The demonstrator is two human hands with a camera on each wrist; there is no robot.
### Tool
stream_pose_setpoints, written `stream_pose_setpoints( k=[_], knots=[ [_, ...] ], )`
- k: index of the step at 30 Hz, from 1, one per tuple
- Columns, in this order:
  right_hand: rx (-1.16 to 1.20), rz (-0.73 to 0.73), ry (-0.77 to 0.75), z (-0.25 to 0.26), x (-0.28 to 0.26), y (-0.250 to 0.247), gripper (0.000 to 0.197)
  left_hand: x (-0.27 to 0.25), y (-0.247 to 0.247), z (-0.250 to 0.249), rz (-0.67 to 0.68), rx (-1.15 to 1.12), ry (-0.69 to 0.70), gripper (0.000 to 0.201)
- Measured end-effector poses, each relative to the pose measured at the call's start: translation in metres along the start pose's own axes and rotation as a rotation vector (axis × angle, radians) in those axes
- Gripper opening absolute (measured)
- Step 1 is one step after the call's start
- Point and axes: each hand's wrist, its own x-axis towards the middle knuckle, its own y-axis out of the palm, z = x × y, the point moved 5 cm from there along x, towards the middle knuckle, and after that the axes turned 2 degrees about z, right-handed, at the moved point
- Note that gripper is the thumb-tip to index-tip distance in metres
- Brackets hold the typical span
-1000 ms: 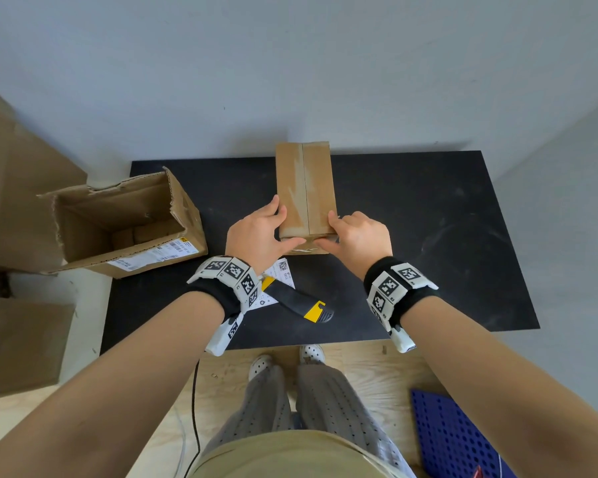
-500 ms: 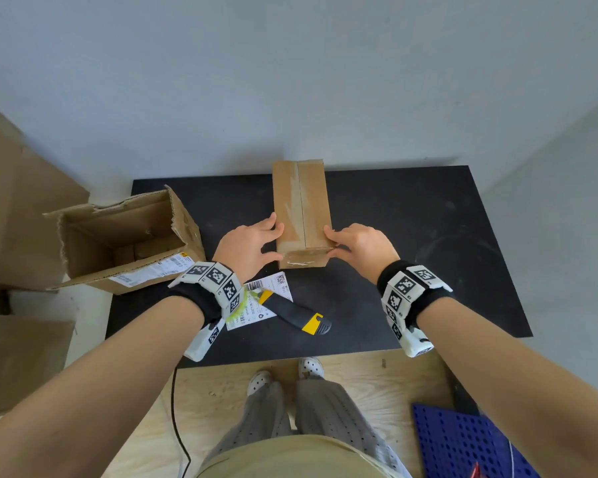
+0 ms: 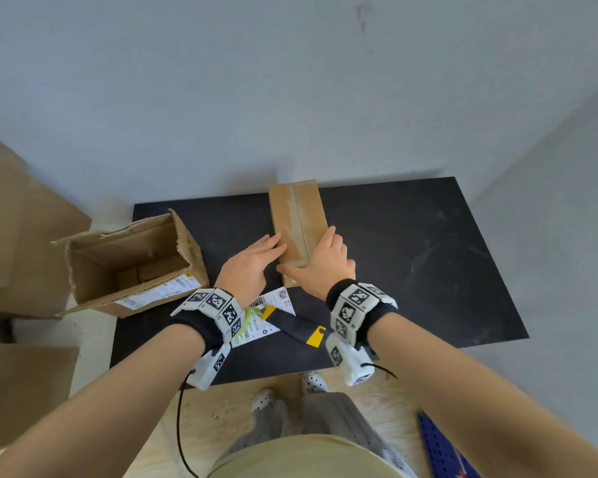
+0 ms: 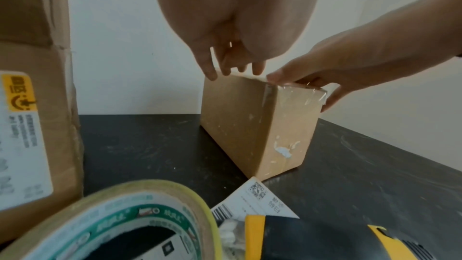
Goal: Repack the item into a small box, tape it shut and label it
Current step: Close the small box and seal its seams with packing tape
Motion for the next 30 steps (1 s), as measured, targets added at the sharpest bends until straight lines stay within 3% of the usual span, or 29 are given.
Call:
stream_pose_setpoints(
  k=[3, 7, 12, 18, 22, 27, 30],
  knots=[
    [0.003, -0.031, 0.104, 0.010, 0.005, 0.005, 0.128, 0.008, -0.002, -0.001, 0.130, 0.092, 0.055, 0.075],
    [-0.045, -0.014, 0.146, 0.004, 0.013, -0.003, 0.114, 0.020, 0.002, 0.002, 0.252, 0.297, 0.163, 0.076],
    [-0.172, 0.115, 0.057, -0.010, 0.019, -0.021, 0.106, 0.040, 0.000, 0.001, 0.308, 0.508, 0.262, 0.070],
    [-0.199, 0.215, -0.092, -0.029, 0.020, -0.036, 0.106, 0.060, -0.009, 0.004, 0.344, 0.557, 0.269, 0.070],
    [-0.180, 0.250, -0.166, -0.038, 0.022, -0.045, 0.115, 0.069, -0.015, 0.000, 0.409, 0.563, 0.266, 0.082],
    [-0.194, 0.264, -0.229, -0.046, 0.028, -0.049, 0.116, 0.086, -0.015, -0.007, 0.461, 0.521, 0.205, 0.114],
    [-0.152, 0.251, -0.241, -0.050, 0.029, -0.051, 0.109, 0.091, -0.019, -0.011, 0.414, 0.548, 0.164, 0.120]
  ],
)
